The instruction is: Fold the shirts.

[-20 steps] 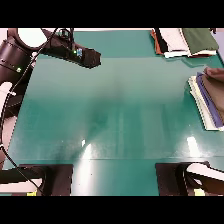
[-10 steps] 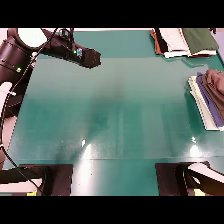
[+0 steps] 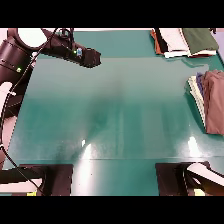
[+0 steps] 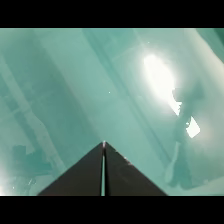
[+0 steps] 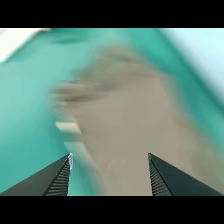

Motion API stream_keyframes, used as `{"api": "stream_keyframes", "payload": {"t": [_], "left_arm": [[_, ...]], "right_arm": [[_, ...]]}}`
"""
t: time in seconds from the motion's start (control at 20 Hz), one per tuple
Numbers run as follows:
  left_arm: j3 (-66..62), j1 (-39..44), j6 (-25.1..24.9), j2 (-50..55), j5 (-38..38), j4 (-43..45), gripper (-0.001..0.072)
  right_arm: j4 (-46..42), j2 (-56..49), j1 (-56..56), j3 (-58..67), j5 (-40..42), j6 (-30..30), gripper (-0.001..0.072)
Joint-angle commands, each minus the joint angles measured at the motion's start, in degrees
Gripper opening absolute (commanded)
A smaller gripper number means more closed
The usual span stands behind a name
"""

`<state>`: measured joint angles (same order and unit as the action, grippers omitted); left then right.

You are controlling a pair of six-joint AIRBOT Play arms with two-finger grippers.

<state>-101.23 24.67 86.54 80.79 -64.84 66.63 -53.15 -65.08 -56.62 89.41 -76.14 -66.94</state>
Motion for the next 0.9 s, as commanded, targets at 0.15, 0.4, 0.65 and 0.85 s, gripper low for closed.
{"api": "stream_keyframes", "payload": {"t": [0.15,0.4,0.65,0.85], "left_arm": [[0.0,0.0,0.0,0.0,1.9,0.0,0.0029],[0.0,0.0,0.0,0.0,6.9,0.0,0.0029],[0.0,0.0,0.0,0.0,11.4,0.0,0.0029],[0.0,0.0,0.0,0.0,13.0,0.0,0.0029]], "right_arm": [[5.0,-0.4,29.2,0.7,-0.7,-0.3,0.0555],[5.0,-0.9,46.1,0.7,3.1,-0.3,0.0227],[5.0,-0.9,52.2,0.7,4.5,-0.2,0.0017],[5.0,-0.9,52.3,0.7,4.4,-0.2,0.0017]]}}
